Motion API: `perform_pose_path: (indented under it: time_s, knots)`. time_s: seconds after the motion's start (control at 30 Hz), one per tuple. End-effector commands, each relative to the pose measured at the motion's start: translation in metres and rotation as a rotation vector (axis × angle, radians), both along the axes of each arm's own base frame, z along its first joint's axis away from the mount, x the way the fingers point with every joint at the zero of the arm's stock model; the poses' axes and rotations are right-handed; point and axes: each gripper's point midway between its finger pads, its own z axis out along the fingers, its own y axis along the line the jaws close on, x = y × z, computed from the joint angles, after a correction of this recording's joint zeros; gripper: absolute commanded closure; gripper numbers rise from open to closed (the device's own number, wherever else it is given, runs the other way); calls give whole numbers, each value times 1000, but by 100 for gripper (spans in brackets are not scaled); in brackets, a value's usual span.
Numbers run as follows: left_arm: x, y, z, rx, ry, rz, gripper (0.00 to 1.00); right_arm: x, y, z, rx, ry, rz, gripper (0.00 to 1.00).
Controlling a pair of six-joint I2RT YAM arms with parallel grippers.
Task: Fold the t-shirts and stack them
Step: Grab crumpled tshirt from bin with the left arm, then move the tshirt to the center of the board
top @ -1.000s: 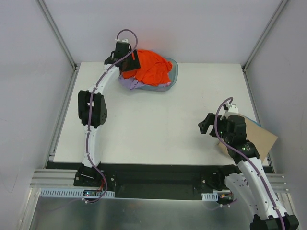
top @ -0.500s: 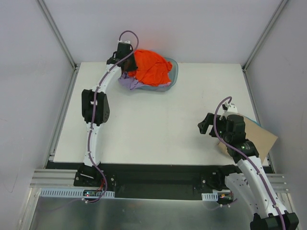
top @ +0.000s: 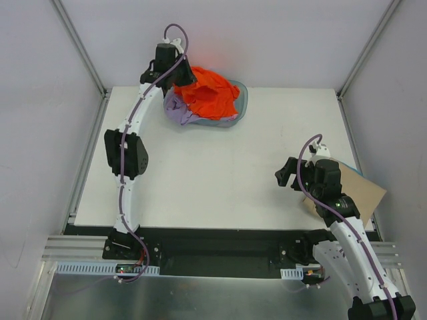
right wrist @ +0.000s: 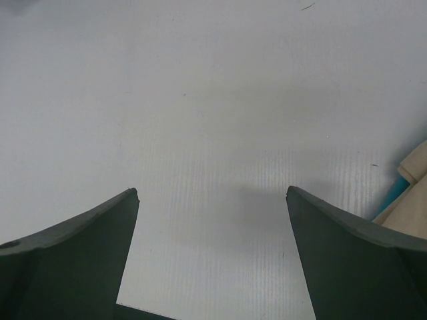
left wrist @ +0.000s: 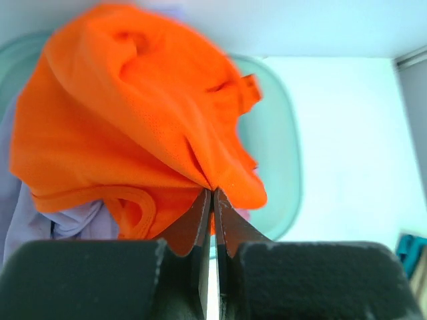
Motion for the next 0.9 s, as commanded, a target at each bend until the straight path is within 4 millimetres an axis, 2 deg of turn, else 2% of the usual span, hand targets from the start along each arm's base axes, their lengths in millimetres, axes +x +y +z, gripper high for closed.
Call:
perform_pose_path:
  time_s: [0.0, 0.03, 0.1, 0.13, 0.17, 0.2, 0.23, 0.27, 0.3, 0.33, 0.37, 0.4, 0.43, 0.47, 0.5, 0.57, 0.6, 0.73, 0.83, 0.87]
  knots:
    - [-53, -26, 158, -85, -300, -103, 100, 4, 3, 18, 9, -55, 13, 3]
    - [-66, -27, 179, -79, -346, -117, 100, 4, 3, 18, 12, -54, 15, 3]
    - [-88, -44, 192, -74, -374, -164, 100, 5, 0, 18, 17, -54, -18, 3]
    - [-107, -47, 212, -78, -415, -185, 100, 7, -5, 21, 11, -58, -48, 3]
    - [-116, -49, 218, -75, -427, -191, 100, 7, -6, 22, 14, -60, -63, 3]
    - [-130, -63, 216, -74, -421, -223, 100, 8, -8, 26, 19, -63, -80, 3]
    - [-149, -61, 236, -65, -470, -230, 100, 8, -8, 38, 39, -78, -96, 3]
    - [-155, -57, 242, -47, -490, -193, 100, 7, -8, 45, 51, -86, -101, 3]
    - [-169, -68, 239, -36, -487, -214, 100, 6, -8, 55, 67, -98, -108, 3]
    - [-187, -61, 258, -32, -532, -205, 100, 4, -7, 70, 93, -114, -118, 3]
    - [-197, -59, 262, -40, -538, -201, 100, 3, -7, 79, 112, -127, -127, 3]
    - [-217, -55, 270, -75, -536, -213, 100, 0, -7, 83, 121, -123, -130, 3]
    - [-228, -54, 272, -87, -536, -227, 100, -2, -7, 90, 147, -133, -140, 3]
    - [-234, -54, 266, -91, -518, -234, 100, -4, -7, 100, 166, -145, -147, 3]
    - [-249, -47, 280, -125, -535, -230, 100, -6, -7, 103, 179, -144, -154, 3]
    - [-263, -47, 280, -141, -529, -250, 100, -9, -3, 108, 222, -137, -158, 4]
    - [-276, -42, 289, -165, -542, -254, 100, -10, -1, 108, 236, -129, -151, 3]
    - [-305, -52, 293, -230, -522, -362, 100, -13, 18, 104, 284, -63, -68, 3]
    - [-321, -62, 287, -287, -460, -443, 100, -13, 28, 101, 301, -17, -27, 3]
    - [-335, -69, 283, -311, -428, -522, 100, -12, 29, 101, 300, -12, -19, 4]
